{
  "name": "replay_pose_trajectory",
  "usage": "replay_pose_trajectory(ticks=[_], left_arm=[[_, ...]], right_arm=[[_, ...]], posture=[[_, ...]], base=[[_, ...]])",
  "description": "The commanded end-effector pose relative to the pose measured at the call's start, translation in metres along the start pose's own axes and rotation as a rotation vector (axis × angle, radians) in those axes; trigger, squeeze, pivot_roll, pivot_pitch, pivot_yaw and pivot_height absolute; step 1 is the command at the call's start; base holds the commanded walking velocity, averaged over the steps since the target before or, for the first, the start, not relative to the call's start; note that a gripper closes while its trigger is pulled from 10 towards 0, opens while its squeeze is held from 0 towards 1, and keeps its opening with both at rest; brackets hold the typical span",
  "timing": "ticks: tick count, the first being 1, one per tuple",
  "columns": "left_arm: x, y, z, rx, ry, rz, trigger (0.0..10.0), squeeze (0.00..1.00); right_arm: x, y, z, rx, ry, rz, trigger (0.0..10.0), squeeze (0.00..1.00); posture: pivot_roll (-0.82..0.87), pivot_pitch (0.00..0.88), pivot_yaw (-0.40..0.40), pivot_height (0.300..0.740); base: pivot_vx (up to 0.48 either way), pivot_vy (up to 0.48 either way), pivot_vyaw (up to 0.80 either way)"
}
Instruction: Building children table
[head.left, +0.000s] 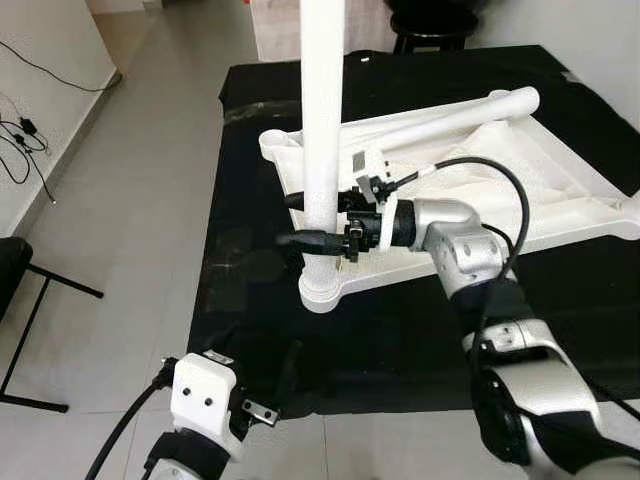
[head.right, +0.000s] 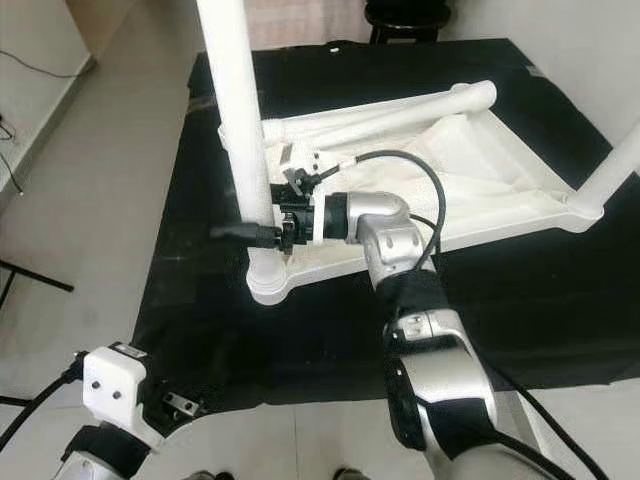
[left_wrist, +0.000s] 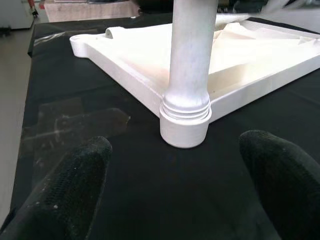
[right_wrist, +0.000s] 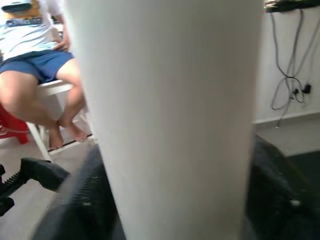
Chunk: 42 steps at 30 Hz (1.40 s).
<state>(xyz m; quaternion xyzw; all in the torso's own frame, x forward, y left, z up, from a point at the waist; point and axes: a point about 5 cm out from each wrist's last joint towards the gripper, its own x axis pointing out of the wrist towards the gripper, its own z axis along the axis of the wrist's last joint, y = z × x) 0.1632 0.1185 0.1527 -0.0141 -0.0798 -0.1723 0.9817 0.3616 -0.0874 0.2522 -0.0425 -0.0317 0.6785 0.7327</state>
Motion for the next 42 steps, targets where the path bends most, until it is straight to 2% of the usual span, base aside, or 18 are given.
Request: replay_pose_trajectory(ticks=[1,5,12,14,15,16,17,18,20,22,27,28,29,32,33,36,39,42], left_arm=[[-0.002,-0.003,0.0,-0.017,0.005,-0.014,10.0,0.0],[-0.002,-0.005,-0.001,-0.023,0.004,-0.018,10.0,0.0],[-0.001,-0.005,-0.001,-0.026,0.003,-0.023,10.0,0.0],[0.0,-0.004,-0.002,-0.025,0.001,-0.024,10.0,0.0],[0.0,-0.004,-0.002,-0.025,0.001,-0.024,10.0,0.0],[0.0,-0.004,-0.001,-0.024,-0.001,-0.024,10.0,0.0],[0.0,-0.004,-0.001,-0.024,-0.001,-0.024,10.0,0.0],[0.0,-0.002,-0.001,-0.023,-0.002,-0.019,10.0,0.0],[0.0,-0.002,-0.001,-0.023,-0.002,-0.019,10.0,0.0],[0.001,0.003,-0.001,-0.023,-0.005,-0.009,10.0,0.0],[0.006,0.006,-0.003,-0.023,-0.006,-0.013,10.0,0.0],[0.007,0.006,-0.004,-0.023,-0.007,-0.018,10.0,0.0],[0.007,0.007,-0.004,-0.022,-0.008,-0.017,10.0,0.0],[0.008,0.007,-0.004,-0.021,-0.011,-0.011,10.0,0.0],[0.008,0.007,-0.004,-0.021,-0.012,-0.009,10.0,0.0],[0.008,0.007,-0.003,-0.021,-0.013,-0.01,10.0,0.0],[0.007,0.006,-0.003,-0.024,-0.011,-0.015,10.0,0.0],[0.007,0.006,-0.003,-0.025,-0.011,-0.016,10.0,0.0]], right_arm=[[0.002,0.002,0.0,0.018,0.002,0.096,0.0,0.0],[0.0,0.004,-0.002,0.029,0.006,0.186,0.0,0.0],[-0.006,0.007,-0.017,0.035,-0.023,0.089,0.0,0.0],[-0.008,0.011,-0.032,0.039,-0.021,-0.078,0.0,0.0],[-0.008,0.011,-0.032,0.039,-0.021,-0.078,0.0,0.0],[-0.004,0.015,-0.048,0.06,0.008,-0.304,0.0,0.0],[-0.004,0.015,-0.048,0.06,0.008,-0.304,0.0,0.0],[-0.002,0.022,-0.064,0.069,0.056,-0.604,0.0,0.0],[-0.002,0.022,-0.064,0.069,0.056,-0.604,0.0,0.0],[0.0,0.057,-0.081,0.083,0.1,-0.878,0.0,0.0],[0.014,0.056,-0.077,0.082,0.065,-0.83,0.0,0.0],[0.018,0.05,-0.073,0.078,0.045,-0.811,3.8,0.0],[0.022,0.047,-0.068,0.079,0.025,-0.767,10.0,0.0],[0.028,0.046,-0.059,0.086,-0.018,-0.712,10.0,0.0],[0.031,0.047,-0.056,0.099,-0.045,-0.645,10.0,1.0],[0.036,0.052,-0.045,0.108,-0.083,-0.519,10.0,1.0],[0.034,0.052,-0.027,0.021,-0.113,-0.323,10.0,1.0],[0.032,0.051,-0.023,-0.011,-0.108,-0.258,10.0,0.97]], posture=[[0.07,0.195,0.003,0.74],[0.06,0.194,0.004,0.74],[0.04,0.194,-0.001,0.74],[0.04,0.196,-0.007,0.74],[0.04,0.196,-0.007,0.74],[0.04,0.199,-0.016,0.74],[0.04,0.199,-0.016,0.74],[0.02,0.202,-0.009,0.74],[0.02,0.202,-0.009,0.74],[0.0,0.2,0.021,0.74],[0.0,0.177,0.019,0.74],[0.0,0.173,0.019,0.74],[0.0,0.173,0.017,0.74],[0.01,0.172,0.017,0.74],[0.01,0.172,0.016,0.74],[0.01,0.173,0.016,0.74],[0.01,0.175,0.016,0.74],[0.02,0.176,0.015,0.74]], base=[[0.0,0.0,0.0],[0.0,0.0,0.0],[0.0,0.0,0.0],[0.0,0.0,0.0],[0.0,0.0,0.0],[0.0,0.0,0.0],[0.0,0.0,0.0],[0.0,0.0,0.0],[0.0,0.0,0.0],[0.0,0.0,0.0],[0.0,0.0,0.0],[0.0,0.0,0.0],[0.0,0.0,0.0],[0.0,0.0,0.0],[0.0,0.0,0.0],[0.0,0.0,0.0],[0.0,0.0,0.0],[0.0,0.0,0.0]])
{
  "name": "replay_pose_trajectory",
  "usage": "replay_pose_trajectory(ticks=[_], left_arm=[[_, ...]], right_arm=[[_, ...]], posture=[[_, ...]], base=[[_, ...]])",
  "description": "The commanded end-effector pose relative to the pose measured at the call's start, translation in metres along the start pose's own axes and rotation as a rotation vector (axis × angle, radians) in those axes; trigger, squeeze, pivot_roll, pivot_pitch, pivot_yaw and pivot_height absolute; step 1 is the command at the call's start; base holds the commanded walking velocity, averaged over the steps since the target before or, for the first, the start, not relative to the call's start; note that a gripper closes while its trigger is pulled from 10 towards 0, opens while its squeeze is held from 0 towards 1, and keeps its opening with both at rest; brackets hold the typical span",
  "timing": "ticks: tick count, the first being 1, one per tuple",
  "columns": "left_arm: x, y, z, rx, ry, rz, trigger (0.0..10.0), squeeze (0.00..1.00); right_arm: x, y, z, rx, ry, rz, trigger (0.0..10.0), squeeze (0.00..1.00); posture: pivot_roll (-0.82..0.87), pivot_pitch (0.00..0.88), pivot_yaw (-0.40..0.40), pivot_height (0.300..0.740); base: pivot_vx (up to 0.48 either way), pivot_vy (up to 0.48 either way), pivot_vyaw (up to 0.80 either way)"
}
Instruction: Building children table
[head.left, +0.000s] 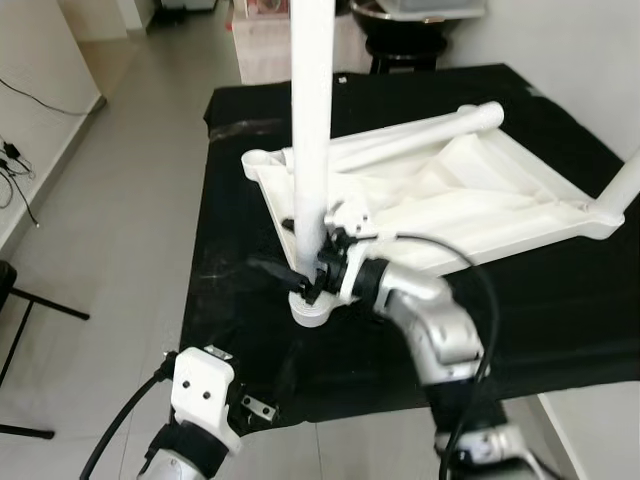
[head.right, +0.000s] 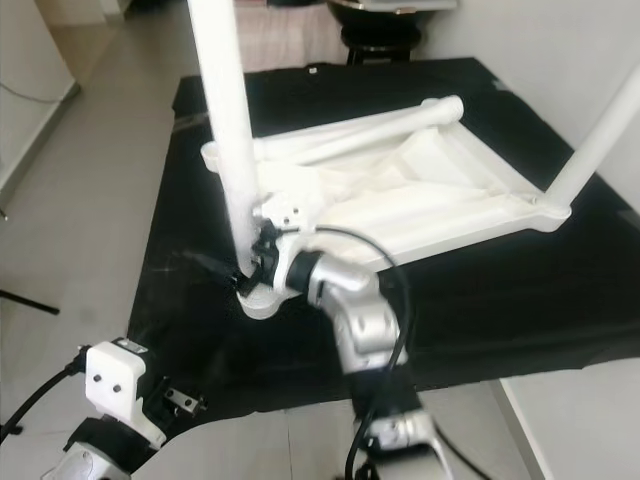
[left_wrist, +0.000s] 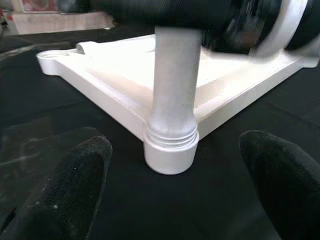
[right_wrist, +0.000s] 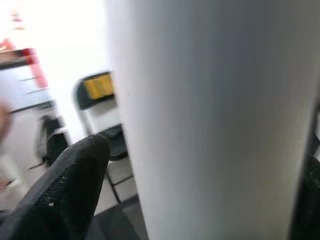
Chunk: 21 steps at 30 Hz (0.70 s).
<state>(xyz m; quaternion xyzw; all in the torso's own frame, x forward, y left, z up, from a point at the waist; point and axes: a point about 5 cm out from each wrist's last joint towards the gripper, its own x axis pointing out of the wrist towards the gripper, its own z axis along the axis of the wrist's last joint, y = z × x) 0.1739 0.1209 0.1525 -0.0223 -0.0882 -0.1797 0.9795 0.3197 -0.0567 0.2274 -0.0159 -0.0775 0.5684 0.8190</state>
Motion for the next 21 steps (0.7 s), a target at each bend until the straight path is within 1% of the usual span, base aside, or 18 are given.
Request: replay_pose_trajectory(ticks=[1,2,4,5,6,9,11,13,16,17,21], left_arm=[[-0.002,0.0,-0.001,-0.012,0.008,-0.003,10.0,0.0],[-0.002,0.0,-0.001,-0.012,0.008,-0.003,10.0,0.0],[-0.002,-0.001,-0.001,-0.013,0.009,-0.004,10.0,0.0],[-0.002,-0.002,-0.002,-0.014,0.009,-0.004,10.0,0.0],[-0.002,-0.002,-0.002,-0.014,0.009,-0.004,10.0,0.0],[-0.003,-0.003,-0.002,-0.015,0.011,-0.004,10.0,0.0],[-0.003,-0.003,-0.002,-0.015,0.011,-0.004,10.0,0.0],[-0.003,-0.004,-0.001,-0.016,0.011,-0.004,10.0,0.0],[-0.003,-0.004,-0.001,-0.017,0.01,-0.003,10.0,0.0],[-0.003,-0.004,-0.001,-0.018,0.009,-0.002,10.0,0.0],[-0.003,-0.005,-0.001,-0.018,0.009,-0.002,10.0,0.0]], right_arm=[[0.002,0.002,0.002,-0.007,-0.015,0.117,10.0,0.0],[0.002,0.002,0.002,-0.007,-0.015,0.117,10.0,0.0],[0.0,-0.007,0.011,-0.036,0.015,0.307,10.0,0.0],[-0.002,-0.01,0.014,-0.035,0.027,0.368,10.0,0.0],[-0.002,-0.01,0.014,-0.035,0.027,0.368,10.0,0.0],[-0.002,-0.016,0.017,-0.045,0.069,0.463,10.0,0.0],[-0.002,-0.016,0.017,-0.045,0.069,0.463,10.0,0.0],[-0.001,-0.022,0.021,-0.032,0.092,0.522,10.0,0.0],[0.0,-0.023,0.022,-0.041,0.105,0.554,10.0,0.0],[0.0,-0.024,0.023,-0.036,0.101,0.572,2.9,0.0],[0.001,-0.025,0.024,-0.029,0.095,0.585,2.9,0.0]], posture=[[0.02,0.175,0.014,0.74],[0.02,0.175,0.014,0.74],[0.03,0.177,0.012,0.74],[0.03,0.177,0.011,0.74],[0.03,0.177,0.011,0.74],[0.04,0.18,0.007,0.74],[0.04,0.18,0.007,0.74],[0.04,0.182,0.004,0.74],[0.04,0.182,0.002,0.74],[0.05,0.182,0.0,0.74],[0.05,0.182,0.0,0.74]], base=[[0.0,0.0,0.0],[0.0,0.0,0.0],[0.0,0.0,0.0],[0.0,0.0,0.0],[0.0,0.0,0.0],[0.0,0.0,0.0],[0.0,0.0,0.0],[0.0,0.0,0.0],[0.0,0.0,0.0],[0.0,0.0,0.0],[0.0,0.0,0.0]])
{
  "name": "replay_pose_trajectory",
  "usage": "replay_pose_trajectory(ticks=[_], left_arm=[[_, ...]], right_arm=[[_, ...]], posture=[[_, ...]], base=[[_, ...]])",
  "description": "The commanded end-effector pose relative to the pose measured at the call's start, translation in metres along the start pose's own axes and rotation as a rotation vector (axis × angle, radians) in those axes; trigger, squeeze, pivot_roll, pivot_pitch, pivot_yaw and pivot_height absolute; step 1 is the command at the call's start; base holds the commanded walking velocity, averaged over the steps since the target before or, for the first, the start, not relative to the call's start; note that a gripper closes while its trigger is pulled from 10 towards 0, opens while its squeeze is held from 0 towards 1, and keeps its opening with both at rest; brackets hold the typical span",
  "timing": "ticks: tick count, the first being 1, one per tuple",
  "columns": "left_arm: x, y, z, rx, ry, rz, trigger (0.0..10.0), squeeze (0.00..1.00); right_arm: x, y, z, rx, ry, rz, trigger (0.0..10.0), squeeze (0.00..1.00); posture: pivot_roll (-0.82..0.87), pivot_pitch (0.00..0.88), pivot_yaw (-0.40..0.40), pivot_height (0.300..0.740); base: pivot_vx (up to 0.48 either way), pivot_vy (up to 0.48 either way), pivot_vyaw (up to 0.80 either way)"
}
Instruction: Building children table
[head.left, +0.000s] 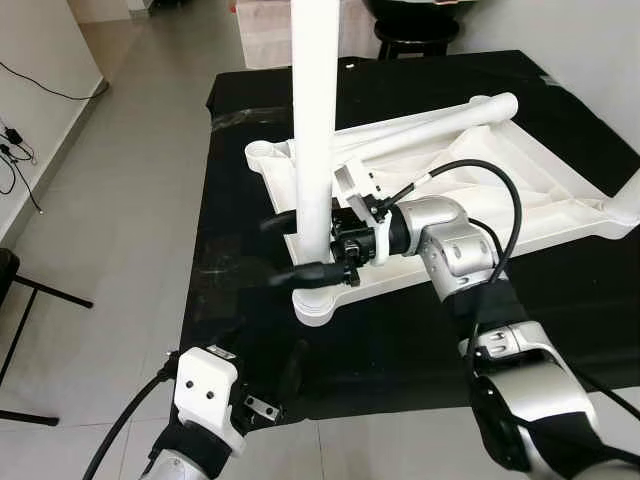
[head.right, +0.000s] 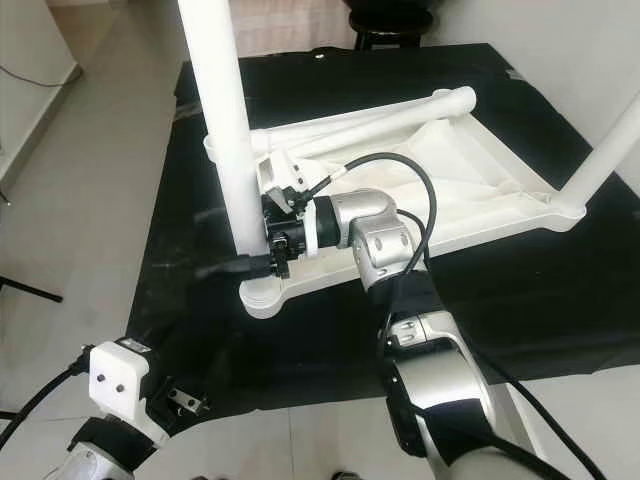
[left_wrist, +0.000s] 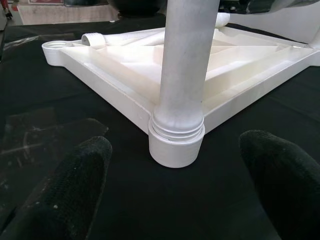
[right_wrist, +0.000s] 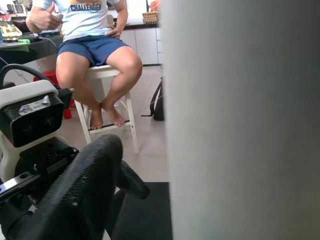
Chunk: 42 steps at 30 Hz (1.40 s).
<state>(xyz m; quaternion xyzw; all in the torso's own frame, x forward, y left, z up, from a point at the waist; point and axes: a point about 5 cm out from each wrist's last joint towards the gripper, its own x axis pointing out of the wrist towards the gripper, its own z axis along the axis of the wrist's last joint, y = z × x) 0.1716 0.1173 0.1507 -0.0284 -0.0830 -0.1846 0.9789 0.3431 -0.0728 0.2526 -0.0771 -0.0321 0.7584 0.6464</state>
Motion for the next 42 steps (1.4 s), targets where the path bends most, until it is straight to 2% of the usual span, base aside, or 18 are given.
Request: replay_pose_trajectory(ticks=[1,7,11,12,13,17,19,27,28,31,32,33,34,35,39,40,41,42], left_arm=[[-0.002,0.0,0.0,-0.002,0.0,0.008,10.0,0.0],[-0.001,-0.001,0.001,-0.004,-0.003,0.009,10.0,0.0],[-0.001,-0.002,0.001,-0.006,-0.004,0.009,10.0,0.0],[-0.002,-0.002,0.001,-0.004,-0.005,0.01,10.0,0.0],[-0.002,-0.002,0.001,-0.004,-0.005,0.01,10.0,0.0],[-0.002,-0.001,0.002,-0.002,-0.006,0.012,10.0,0.0],[-0.002,0.0,0.002,-0.001,-0.005,0.01,10.0,0.0],[-0.001,-0.001,0.002,-0.001,-0.004,0.001,10.0,0.0],[-0.001,-0.001,0.002,0.0,-0.005,0.003,10.0,0.0],[-0.001,0.0,0.003,0.001,-0.007,0.005,10.0,0.0],[-0.001,0.0,0.003,0.002,-0.007,0.009,10.0,0.0],[-0.001,0.0,0.003,0.004,-0.006,0.009,10.0,0.0],[-0.001,0.0,0.003,0.004,-0.006,0.009,10.0,0.0],[-0.001,0.001,0.003,0.003,-0.004,0.008,10.0,0.0],[-0.001,-0.001,0.003,0.001,-0.002,0.001,10.0,0.0],[-0.001,-0.001,0.003,-0.001,-0.001,0.0,10.0,0.0],[-0.001,-0.001,0.003,-0.001,-0.001,0.0,10.0,0.0],[-0.002,-0.002,0.003,-0.001,-0.001,-0.001,10.0,0.0]], right_arm=[[0.007,0.002,0.002,-0.009,-0.024,0.076,0.0,0.0],[0.002,0.004,-0.007,-0.001,-0.055,0.001,0.0,0.0],[-0.003,0.007,-0.025,0.014,-0.067,-0.216,0.0,0.0],[-0.004,0.012,-0.046,0.083,-0.048,-0.507,0.0,0.0],[-0.004,0.012,-0.046,0.083,-0.048,-0.507,0.0,0.0],[-0.007,0.015,-0.064,0.116,0.016,-0.899,0.0,0.0],[0.0,0.037,-0.076,0.128,0.083,-1.106,0.0,0.0],[0.025,0.03,-0.064,0.141,0.005,-1.0,0.0,0.0],[0.03,0.028,-0.059,0.15,-0.018,-0.948,3.8,0.0],[0.035,0.028,-0.056,0.157,-0.03,-0.869,3.8,0.0],[0.038,0.031,-0.05,0.127,-0.038,-0.746,10.0,0.0],[0.033,0.028,-0.045,0.133,-0.055,-0.655,10.0,0.19],[0.033,0.028,-0.045,0.133,-0.055,-0.655,10.0,0.19],[0.024,0.023,-0.037,0.099,-0.056,-0.602,10.0,1.0],[0.006,0.012,-0.021,0.005,-0.035,-0.478,10.0,1.0],[0.001,0.01,-0.018,-0.033,-0.007,-0.406,10.0,0.67],[0.001,0.01,-0.018,-0.033,-0.007,-0.406,10.0,0.67],[-0.003,0.009,-0.017,-0.052,0.034,-0.327,10.0,0.0]], posture=[[0.05,0.182,0.0,0.74],[0.04,0.186,-0.004,0.74],[0.03,0.187,-0.011,0.74],[0.04,0.191,-0.019,0.74],[0.04,0.191,-0.019,0.74],[0.03,0.195,-0.012,0.74],[0.02,0.194,-0.003,0.74],[0.03,0.188,-0.001,0.74],[0.03,0.19,-0.001,0.74],[0.04,0.19,-0.001,0.74],[0.04,0.186,0.007,0.74],[0.05,0.186,0.009,0.74],[0.05,0.186,0.009,0.74],[0.05,0.186,0.008,0.74],[0.06,0.191,0.005,0.74],[0.06,0.193,0.003,0.74],[0.06,0.193,0.003,0.74],[0.07,0.196,0.004,0.74]], base=[[0.0,0.0,0.0],[0.0,0.0,0.0],[0.0,0.0,0.0],[0.0,0.0,0.0],[0.0,0.0,0.0],[0.0,0.0,0.0],[0.0,0.0,0.0],[0.0,0.0,0.0],[0.0,0.0,0.0],[0.0,0.0,0.0],[0.0,0.0,0.0],[0.0,0.0,0.0],[0.0,0.0,0.0],[0.0,0.0,0.0],[0.0,0.0,0.0],[0.0,0.0,0.0],[0.0,0.0,0.0],[0.0,0.0,0.0]])
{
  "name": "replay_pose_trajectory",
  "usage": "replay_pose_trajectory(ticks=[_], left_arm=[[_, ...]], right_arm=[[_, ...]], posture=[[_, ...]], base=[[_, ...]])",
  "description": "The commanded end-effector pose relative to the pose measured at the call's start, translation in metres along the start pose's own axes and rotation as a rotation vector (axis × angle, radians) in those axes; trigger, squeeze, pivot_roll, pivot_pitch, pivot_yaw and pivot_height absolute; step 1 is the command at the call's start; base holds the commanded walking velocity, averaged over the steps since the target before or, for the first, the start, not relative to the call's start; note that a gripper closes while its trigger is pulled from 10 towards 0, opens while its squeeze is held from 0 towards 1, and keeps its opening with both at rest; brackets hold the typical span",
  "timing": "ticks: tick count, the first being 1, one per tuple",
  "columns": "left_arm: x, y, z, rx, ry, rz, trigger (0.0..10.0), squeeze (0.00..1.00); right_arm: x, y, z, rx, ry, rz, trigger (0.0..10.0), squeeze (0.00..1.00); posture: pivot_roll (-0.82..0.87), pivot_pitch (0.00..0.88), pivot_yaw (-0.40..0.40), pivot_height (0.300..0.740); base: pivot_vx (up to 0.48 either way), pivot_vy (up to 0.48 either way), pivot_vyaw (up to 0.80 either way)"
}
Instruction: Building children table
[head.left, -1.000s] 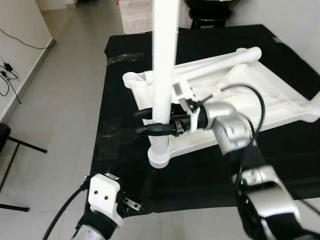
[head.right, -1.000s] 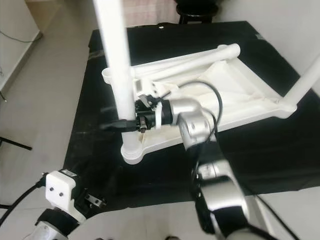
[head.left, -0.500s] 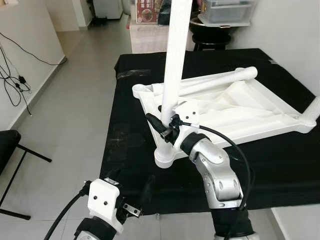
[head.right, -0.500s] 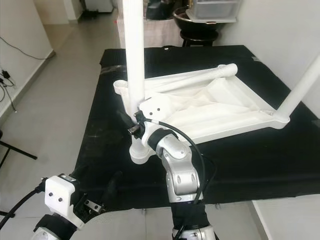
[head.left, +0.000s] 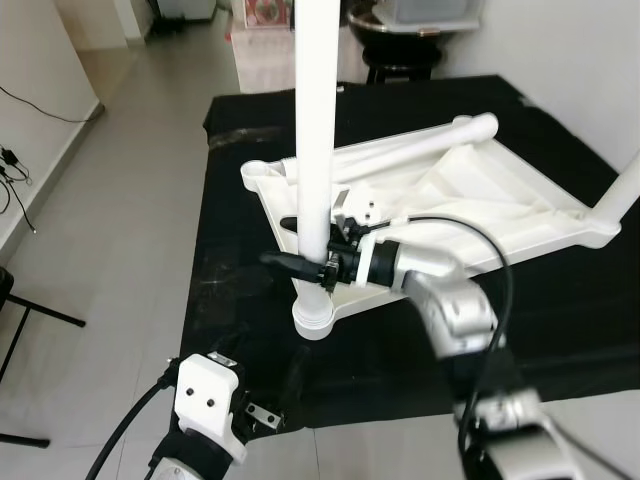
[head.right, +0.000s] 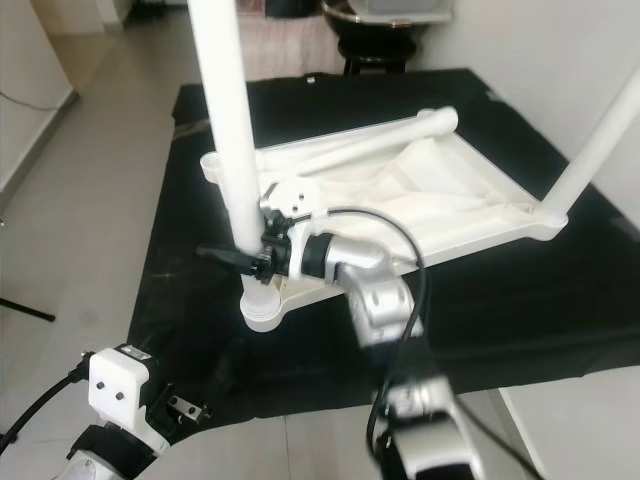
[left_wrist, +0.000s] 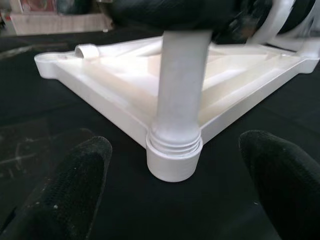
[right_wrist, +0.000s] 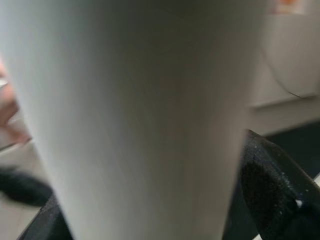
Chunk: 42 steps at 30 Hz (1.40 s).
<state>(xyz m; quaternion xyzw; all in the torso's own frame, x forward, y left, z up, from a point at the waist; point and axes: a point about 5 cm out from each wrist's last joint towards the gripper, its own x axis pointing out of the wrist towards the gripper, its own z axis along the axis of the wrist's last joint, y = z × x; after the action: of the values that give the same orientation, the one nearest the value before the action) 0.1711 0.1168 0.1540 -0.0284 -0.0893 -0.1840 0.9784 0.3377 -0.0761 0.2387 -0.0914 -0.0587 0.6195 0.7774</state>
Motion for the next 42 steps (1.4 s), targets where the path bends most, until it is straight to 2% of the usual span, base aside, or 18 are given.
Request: replay_pose_trajectory(ticks=[1,5,6,16,17,19,20,24,29,32,34,35,36,37,38,39,40,42], left_arm=[[-0.002,-0.001,0.0,-0.004,0.012,-0.001,10.0,0.0],[-0.004,-0.002,0.0,-0.005,0.014,0.0,10.0,0.0],[-0.005,-0.003,0.001,-0.005,0.017,0.0,10.0,0.0],[-0.009,-0.006,0.002,-0.008,0.026,-0.005,10.0,0.0],[-0.009,-0.007,0.002,-0.009,0.027,-0.005,10.0,0.0],[-0.009,-0.007,0.002,-0.009,0.027,-0.005,10.0,0.0],[-0.009,-0.007,0.002,-0.01,0.028,-0.004,10.0,0.0],[-0.008,-0.007,0.002,-0.014,0.028,-0.003,10.0,0.0],[-0.007,-0.007,0.001,-0.016,0.028,-0.001,10.0,0.0],[-0.006,-0.007,0.001,-0.016,0.026,0.001,10.0,0.0],[-0.006,-0.006,0.002,-0.016,0.024,0.003,10.0,0.0],[-0.006,-0.006,0.002,-0.015,0.023,0.004,10.0,0.0],[-0.006,-0.005,0.002,-0.013,0.023,0.004,10.0,0.0],[-0.006,-0.005,0.002,-0.013,0.023,0.004,10.0,0.0],[-0.006,-0.004,0.002,-0.011,0.024,0.004,10.0,0.0],[-0.006,-0.003,0.002,-0.009,0.024,0.002,10.0,0.0],[-0.006,-0.003,0.002,-0.009,0.024,0.002,10.0,0.0],[-0.005,-0.002,0.001,-0.006,0.026,-0.002,10.0,0.0]], right_arm=[[-0.005,-0.001,-0.004,-0.02,0.038,0.104,10.0,0.0],[-0.007,-0.002,-0.002,-0.01,0.057,0.214,10.0,0.0],[-0.007,-0.005,0.001,0.012,0.056,0.286,10.0,0.0],[-0.004,-0.016,0.009,0.069,0.002,0.371,10.0,0.0],[-0.004,-0.017,0.009,0.061,-0.003,0.368,3.5,0.0],[-0.004,-0.017,0.009,0.061,-0.003,0.368,3.5,0.0],[-0.002,-0.018,0.009,0.061,-0.007,0.368,0.0,0.0],[0.0,-0.016,0.008,0.063,-0.023,0.394,0.0,0.0],[-0.004,-0.018,0.006,0.06,-0.049,0.351,0.0,0.0],[-0.005,-0.016,-0.003,0.055,-0.044,0.25,0.0,0.0],[-0.003,-0.012,-0.016,0.083,-0.035,0.098,0.0,0.0],[0.003,-0.003,-0.028,0.115,-0.033,-0.078,0.0,0.0],[0.005,0.003,-0.044,0.135,0.037,-0.457,0.0,0.0],[0.005,0.003,-0.044,0.135,0.037,-0.457,0.0,0.0],[-0.003,0.008,-0.054,0.138,0.092,-0.741,0.0,0.0],[0.0,0.024,-0.058,0.152,0.111,-0.802,0.0,0.0],[0.0,0.024,-0.058,0.152,0.111,-0.802,0.0,0.0],[0.017,0.042,-0.054,0.143,0.081,-0.682,0.0,0.0]], posture=[[0.07,0.196,0.003,0.74],[0.08,0.206,0.004,0.74],[0.09,0.212,0.006,0.74],[0.09,0.227,0.006,0.74],[0.08,0.231,0.002,0.74],[0.08,0.231,0.002,0.74],[0.07,0.231,0.0,0.74],[0.07,0.227,0.004,0.74],[0.05,0.224,-0.002,0.74],[0.05,0.225,-0.005,0.74],[0.04,0.225,-0.009,0.74],[0.04,0.223,-0.015,0.74],[0.04,0.221,-0.007,0.74],[0.04,0.221,-0.007,0.74],[0.04,0.223,-0.004,0.74],[0.04,0.215,0.0,0.74],[0.04,0.215,0.0,0.74],[0.04,0.21,0.001,0.74]], base=[[0.0,0.0,0.0],[0.0,0.0,0.0],[0.0,0.0,0.0],[0.0,0.0,0.0],[0.0,0.0,0.0],[0.0,0.0,0.0],[0.0,0.0,0.0],[0.0,0.0,0.0],[0.0,0.0,0.0],[0.0,0.0,0.0],[0.0,0.0,0.0],[0.0,0.0,0.0],[0.0,0.0,0.0],[0.0,0.0,0.0],[0.0,0.0,0.0],[0.0,0.0,0.0],[0.0,0.0,0.0],[0.0,0.0,0.0]])
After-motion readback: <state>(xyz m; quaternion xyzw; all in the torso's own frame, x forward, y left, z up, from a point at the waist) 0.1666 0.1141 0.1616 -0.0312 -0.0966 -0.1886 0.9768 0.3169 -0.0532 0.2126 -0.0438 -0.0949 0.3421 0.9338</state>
